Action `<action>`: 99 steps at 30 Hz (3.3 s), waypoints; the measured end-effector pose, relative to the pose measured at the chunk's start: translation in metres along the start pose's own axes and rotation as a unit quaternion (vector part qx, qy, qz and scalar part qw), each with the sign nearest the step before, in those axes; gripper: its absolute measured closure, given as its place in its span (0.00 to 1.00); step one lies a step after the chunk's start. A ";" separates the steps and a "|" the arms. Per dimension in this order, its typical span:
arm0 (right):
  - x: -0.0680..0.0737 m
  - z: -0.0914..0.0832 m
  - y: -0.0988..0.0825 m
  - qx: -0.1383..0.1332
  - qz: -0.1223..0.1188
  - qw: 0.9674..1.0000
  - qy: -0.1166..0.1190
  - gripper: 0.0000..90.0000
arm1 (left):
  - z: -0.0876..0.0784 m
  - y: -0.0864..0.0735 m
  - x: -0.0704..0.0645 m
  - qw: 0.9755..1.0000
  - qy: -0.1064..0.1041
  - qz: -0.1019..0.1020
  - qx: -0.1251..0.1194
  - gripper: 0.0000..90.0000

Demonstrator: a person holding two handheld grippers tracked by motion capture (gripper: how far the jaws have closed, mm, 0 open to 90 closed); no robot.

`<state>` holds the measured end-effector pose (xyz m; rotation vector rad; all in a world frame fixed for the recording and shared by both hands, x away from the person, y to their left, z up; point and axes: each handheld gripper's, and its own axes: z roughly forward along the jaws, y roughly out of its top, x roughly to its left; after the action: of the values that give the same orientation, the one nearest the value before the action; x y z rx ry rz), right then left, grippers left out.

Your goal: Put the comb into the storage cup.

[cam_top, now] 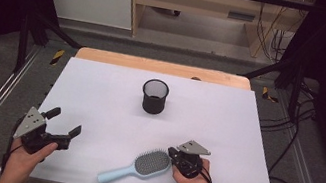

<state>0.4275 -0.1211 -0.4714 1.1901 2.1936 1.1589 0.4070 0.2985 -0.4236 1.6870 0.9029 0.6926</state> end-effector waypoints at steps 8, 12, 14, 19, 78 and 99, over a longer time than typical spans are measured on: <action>-0.033 -0.012 0.005 -0.028 0.007 0.999 -0.024 0.45 | 0.017 0.010 -0.029 0.998 -0.049 0.022 0.025 0.04; -0.049 -0.019 0.008 -0.045 0.015 0.999 -0.027 0.31 | 0.025 0.014 -0.039 0.996 -0.068 0.035 0.036 0.04; -0.056 -0.023 0.007 -0.054 0.015 0.998 -0.032 0.22 | 0.028 0.016 -0.043 0.996 -0.075 0.043 0.038 0.04; -0.068 -0.031 0.002 -0.073 0.010 0.996 -0.048 0.07 | 0.037 0.025 -0.051 0.994 -0.088 0.051 0.041 0.03; -0.096 -0.048 -0.012 -0.104 0.021 0.991 -0.082 0.06 | 0.077 -0.026 -0.132 0.936 -0.225 0.127 0.238 0.38; -0.096 -0.044 -0.012 -0.095 0.020 0.992 -0.080 0.07 | 0.084 -0.025 -0.138 0.931 -0.211 0.139 0.265 0.71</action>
<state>0.4468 -0.2248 -0.4598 1.2040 1.9042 1.2145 0.3935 0.1432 -0.4724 2.3652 0.5694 0.2447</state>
